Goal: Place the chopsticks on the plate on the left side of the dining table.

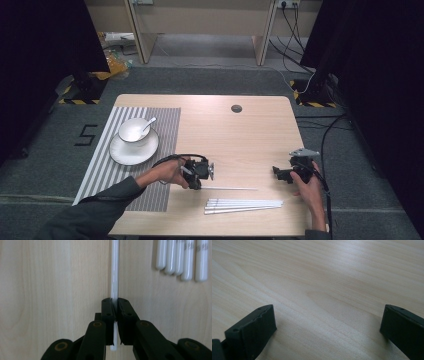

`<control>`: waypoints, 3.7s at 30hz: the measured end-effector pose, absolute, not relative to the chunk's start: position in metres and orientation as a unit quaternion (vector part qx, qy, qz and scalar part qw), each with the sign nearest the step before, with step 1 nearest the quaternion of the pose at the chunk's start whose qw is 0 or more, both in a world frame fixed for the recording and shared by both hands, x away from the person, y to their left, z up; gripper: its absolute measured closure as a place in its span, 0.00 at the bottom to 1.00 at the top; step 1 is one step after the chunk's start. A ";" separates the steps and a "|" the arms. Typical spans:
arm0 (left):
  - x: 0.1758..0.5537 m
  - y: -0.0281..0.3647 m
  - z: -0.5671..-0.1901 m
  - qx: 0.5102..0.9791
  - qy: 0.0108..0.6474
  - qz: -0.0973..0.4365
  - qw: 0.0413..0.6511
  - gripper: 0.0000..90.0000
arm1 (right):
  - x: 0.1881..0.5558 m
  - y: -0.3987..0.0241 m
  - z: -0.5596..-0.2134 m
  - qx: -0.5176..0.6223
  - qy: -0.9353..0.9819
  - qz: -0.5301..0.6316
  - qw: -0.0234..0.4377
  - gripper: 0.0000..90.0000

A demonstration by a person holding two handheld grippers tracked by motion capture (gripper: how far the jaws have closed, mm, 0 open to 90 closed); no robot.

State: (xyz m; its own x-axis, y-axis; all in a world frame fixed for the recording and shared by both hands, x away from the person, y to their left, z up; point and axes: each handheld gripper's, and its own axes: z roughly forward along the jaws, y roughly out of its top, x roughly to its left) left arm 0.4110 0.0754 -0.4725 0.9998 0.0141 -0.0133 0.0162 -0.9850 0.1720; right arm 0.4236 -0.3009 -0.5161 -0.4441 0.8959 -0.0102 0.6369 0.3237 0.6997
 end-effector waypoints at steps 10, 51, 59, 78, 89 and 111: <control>0.418 0.103 -0.473 0.997 0.021 0.005 0.072 0.93 | 0.424 -0.301 -0.516 0.486 0.788 0.319 0.203 0.00; 0.414 0.035 -0.462 0.997 -0.016 0.030 0.063 0.81 | 0.424 -0.301 -0.516 0.487 0.788 0.319 0.203 0.00; 0.422 0.031 -0.471 0.999 -0.001 0.021 0.049 0.86 | 0.424 -0.301 -0.516 0.486 0.788 0.319 0.203 0.00; 0.432 0.023 -0.473 0.999 0.005 -0.007 0.040 0.94 | 0.424 -0.301 -0.516 0.486 0.788 0.319 0.203 0.00; 0.432 0.024 -0.471 0.999 0.009 -0.008 0.032 0.94 | 0.424 -0.301 -0.516 0.485 0.788 0.319 0.204 0.00; 0.451 0.066 -0.444 0.999 0.044 0.008 0.021 0.94 | 0.424 -0.301 -0.516 0.486 0.788 0.319 0.204 0.00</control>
State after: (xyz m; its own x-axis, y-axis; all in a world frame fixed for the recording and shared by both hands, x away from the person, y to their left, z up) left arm 0.4512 0.0655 -0.4441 0.9959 0.0888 0.0141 0.0881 -0.9952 0.0429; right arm 0.4240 -0.3010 -0.5162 -0.4456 0.8952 -0.0112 0.6354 0.3250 0.7005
